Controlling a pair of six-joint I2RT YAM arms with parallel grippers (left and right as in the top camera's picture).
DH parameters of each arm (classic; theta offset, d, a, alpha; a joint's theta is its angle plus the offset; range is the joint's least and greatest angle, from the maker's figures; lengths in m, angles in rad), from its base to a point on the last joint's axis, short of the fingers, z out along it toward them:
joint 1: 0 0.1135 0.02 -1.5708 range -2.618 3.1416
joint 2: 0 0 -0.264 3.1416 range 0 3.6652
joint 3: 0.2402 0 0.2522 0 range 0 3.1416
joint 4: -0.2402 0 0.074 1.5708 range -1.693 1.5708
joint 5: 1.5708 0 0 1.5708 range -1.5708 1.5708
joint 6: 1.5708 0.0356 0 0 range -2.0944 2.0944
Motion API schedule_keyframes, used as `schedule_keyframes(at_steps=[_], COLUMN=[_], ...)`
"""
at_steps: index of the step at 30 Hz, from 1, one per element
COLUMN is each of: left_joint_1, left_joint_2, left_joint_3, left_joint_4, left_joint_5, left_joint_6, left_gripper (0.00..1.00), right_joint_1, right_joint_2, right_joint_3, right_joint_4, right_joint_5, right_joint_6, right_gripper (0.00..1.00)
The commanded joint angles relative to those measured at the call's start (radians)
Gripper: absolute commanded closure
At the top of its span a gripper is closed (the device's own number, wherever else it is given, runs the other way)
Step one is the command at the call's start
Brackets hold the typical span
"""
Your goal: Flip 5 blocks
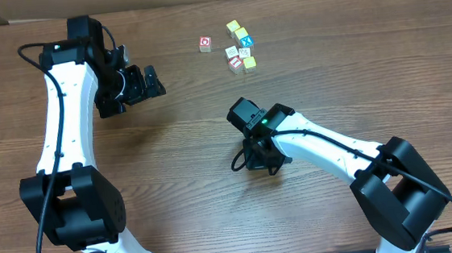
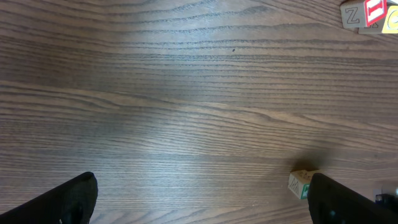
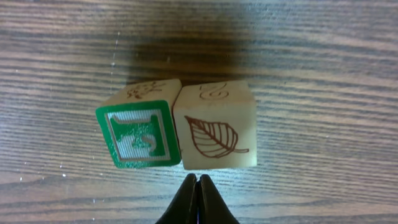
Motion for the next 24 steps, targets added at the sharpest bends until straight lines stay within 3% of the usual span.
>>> schedule_keyframes(at_steps=[1,24], left_joint_1=[0.0,0.0], left_joint_2=[0.0,0.0], left_joint_3=[0.026,0.026], left_joint_4=[0.001,0.001], left_joint_5=[0.001,0.002], left_joint_6=[-0.01,-0.01], left_gripper=[0.0,0.0], right_joint_1=[0.006,0.005], right_joint_2=[-0.025,-0.025], right_joint_3=[-0.002,-0.002], right_joint_4=[0.009,0.026], right_joint_5=[0.026,0.027], right_joint_6=[0.006,0.006], right_gripper=[0.96,0.96])
